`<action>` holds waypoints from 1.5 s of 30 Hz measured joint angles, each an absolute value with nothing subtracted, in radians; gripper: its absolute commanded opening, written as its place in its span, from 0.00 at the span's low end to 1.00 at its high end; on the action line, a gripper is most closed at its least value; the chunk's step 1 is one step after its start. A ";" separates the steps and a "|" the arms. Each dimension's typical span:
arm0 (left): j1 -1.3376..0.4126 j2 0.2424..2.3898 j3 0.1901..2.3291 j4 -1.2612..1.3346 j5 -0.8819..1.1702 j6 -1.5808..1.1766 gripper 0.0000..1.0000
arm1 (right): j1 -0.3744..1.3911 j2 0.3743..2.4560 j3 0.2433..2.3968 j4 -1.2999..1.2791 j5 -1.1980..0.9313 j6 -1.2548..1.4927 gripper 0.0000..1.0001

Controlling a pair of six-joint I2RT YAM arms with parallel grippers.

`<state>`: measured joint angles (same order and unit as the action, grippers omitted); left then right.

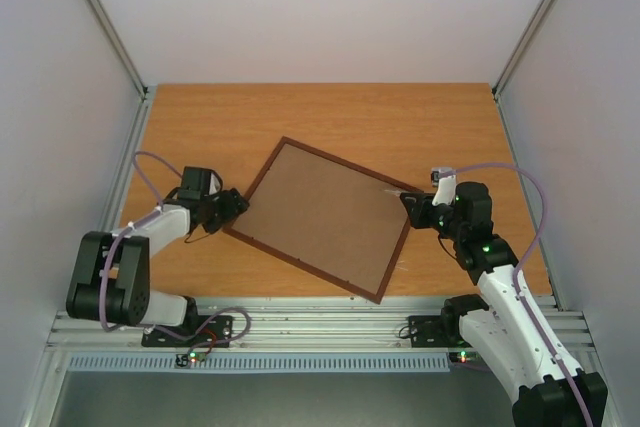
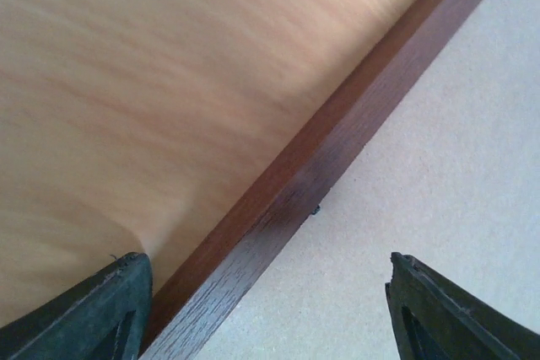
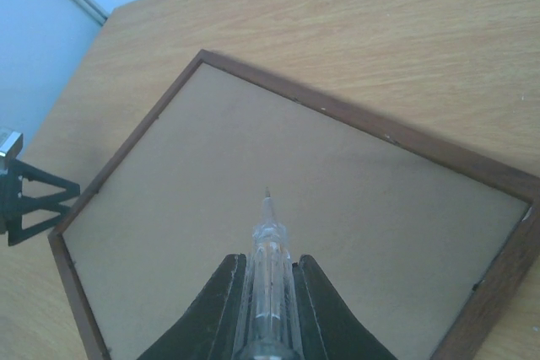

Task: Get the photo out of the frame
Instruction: Move the photo frame to the center of the board.

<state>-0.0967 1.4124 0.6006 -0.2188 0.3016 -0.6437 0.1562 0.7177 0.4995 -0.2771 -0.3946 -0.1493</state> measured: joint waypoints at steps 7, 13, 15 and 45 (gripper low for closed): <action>-0.200 1.314 0.514 -0.216 0.336 -0.688 0.75 | 0.156 0.718 0.500 -0.276 -0.412 -0.149 0.01; -0.288 1.221 0.451 -0.242 0.344 -0.744 0.75 | 0.156 0.718 0.499 -0.271 -0.447 -0.149 0.01; -0.319 1.186 0.429 -0.253 0.344 -0.764 0.75 | 0.156 0.720 0.497 -0.262 -0.463 -0.150 0.01; -0.574 0.662 0.312 -0.314 0.249 -1.026 0.84 | 0.520 0.909 0.487 -0.008 -0.507 -0.104 0.01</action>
<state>-0.5743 0.6621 0.3119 -0.3138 0.2489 -1.0264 0.5201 0.9089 0.4866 -0.0078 -0.5072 -0.1043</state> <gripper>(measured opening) 0.820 0.150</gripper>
